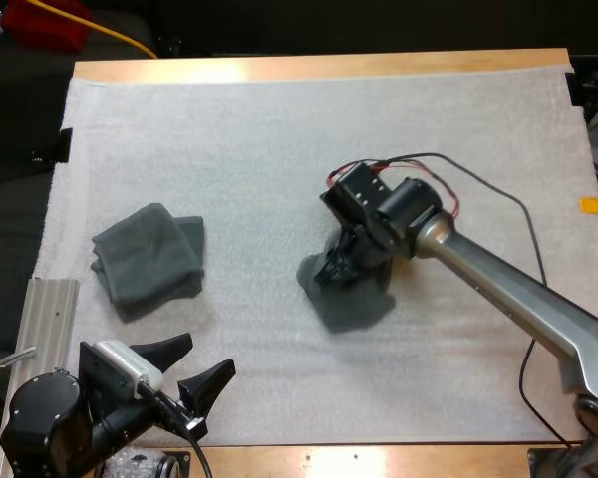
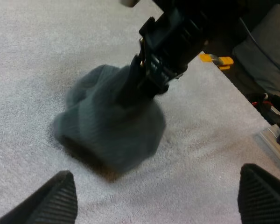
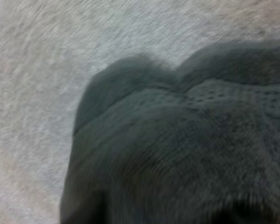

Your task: Pick towel from pile, fold and stack

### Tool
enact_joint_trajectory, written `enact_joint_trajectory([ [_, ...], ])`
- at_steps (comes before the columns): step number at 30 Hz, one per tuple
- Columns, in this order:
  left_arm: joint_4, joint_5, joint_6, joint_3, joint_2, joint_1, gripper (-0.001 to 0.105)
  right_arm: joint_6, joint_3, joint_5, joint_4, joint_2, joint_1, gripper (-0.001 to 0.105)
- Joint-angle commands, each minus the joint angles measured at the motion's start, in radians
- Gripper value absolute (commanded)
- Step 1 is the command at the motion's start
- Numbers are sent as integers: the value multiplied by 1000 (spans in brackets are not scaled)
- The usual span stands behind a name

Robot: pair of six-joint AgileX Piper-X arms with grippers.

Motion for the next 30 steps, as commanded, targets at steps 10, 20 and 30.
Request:
enact_joint_trajectory([
  [10,-3,7,-10,-8,0,-4,69,-10,-10,108,76,-139,27,89],
  [20,-3,7,-10,-8,0,-4,69,68,-10,112,141,-330,27,89],
  [30,-3,7,-10,-8,0,-4,69,111,-10,112,181,-413,27,89],
])
